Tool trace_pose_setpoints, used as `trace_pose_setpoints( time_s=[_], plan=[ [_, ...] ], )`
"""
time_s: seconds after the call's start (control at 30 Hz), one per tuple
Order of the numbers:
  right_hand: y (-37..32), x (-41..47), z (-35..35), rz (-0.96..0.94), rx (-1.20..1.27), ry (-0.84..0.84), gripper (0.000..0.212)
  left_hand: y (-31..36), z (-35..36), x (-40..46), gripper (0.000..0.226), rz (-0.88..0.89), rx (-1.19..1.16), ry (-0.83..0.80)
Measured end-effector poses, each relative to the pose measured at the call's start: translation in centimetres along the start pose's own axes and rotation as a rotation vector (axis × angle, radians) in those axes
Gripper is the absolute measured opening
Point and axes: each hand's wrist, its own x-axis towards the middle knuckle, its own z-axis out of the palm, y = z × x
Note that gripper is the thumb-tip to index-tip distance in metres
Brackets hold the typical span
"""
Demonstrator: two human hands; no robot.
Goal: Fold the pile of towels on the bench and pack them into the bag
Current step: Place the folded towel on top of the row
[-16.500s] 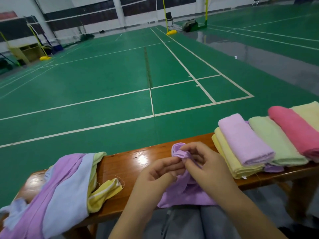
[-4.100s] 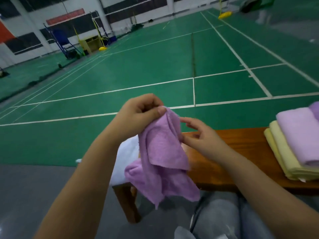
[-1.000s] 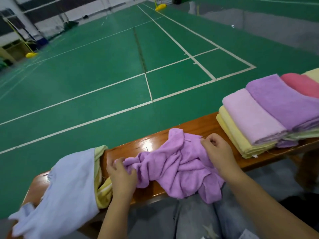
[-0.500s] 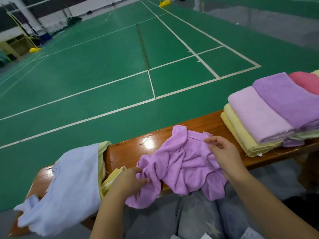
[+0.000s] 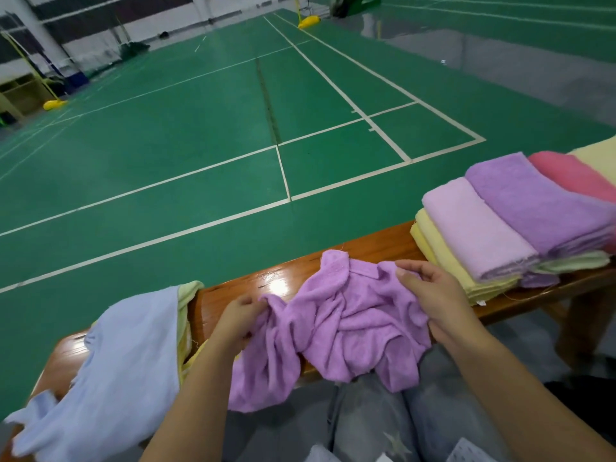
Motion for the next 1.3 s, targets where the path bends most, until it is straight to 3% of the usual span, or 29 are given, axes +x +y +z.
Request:
trace_pose_setpoints(
  time_s=[0.2,0.33,0.53,0.67,0.8,0.93,1.03,1.1,1.3],
  plan=[
    [-2.6,0.7,0.2,0.048,0.332,-0.113,0.048,5.4,-3.3,-3.6,0.018,0.313,-0.406,0.296],
    [-3.1,1.0,0.2,0.013,0.391,-0.178,0.061,6.2,-5.4,-5.2,0.007,0.498,-0.603,0.342],
    [-1.0,0.1,0.1,0.206,0.298,-0.244,0.054,1.2,-2.6,-6.6,0.010,0.388,-0.290,0.079],
    [1.1,0.0,0.7,0.166,0.183,-0.196,0.039,-1.1,1.6,-7.4,0.011,0.344,0.132,-0.120],
    [2.4,-0.8,0.7,-0.060,-0.221,-0.204,0.040,-1.4,4.8,-7.3,0.028,0.354,0.411,0.019],
    [2.9,-1.0,-0.2,-0.172,-0.654,-0.221,0.048,-1.0,6.4,-7.1,0.043,0.403,0.637,-0.041],
    [2.7,-1.2,-0.8,-0.158,-0.895,-0.225,0.025,-1.0,7.0,-6.8,0.031,0.418,0.743,-0.004],
    [2.5,-1.3,-1.0,-0.159,-0.936,-0.220,0.012,-1.1,7.1,-6.8,0.018,0.413,0.675,0.029],
    [2.4,-1.4,-0.1,-0.182,-0.642,-0.161,0.012,-0.3,7.1,-7.0,0.015,0.498,0.607,0.163]
  ],
)
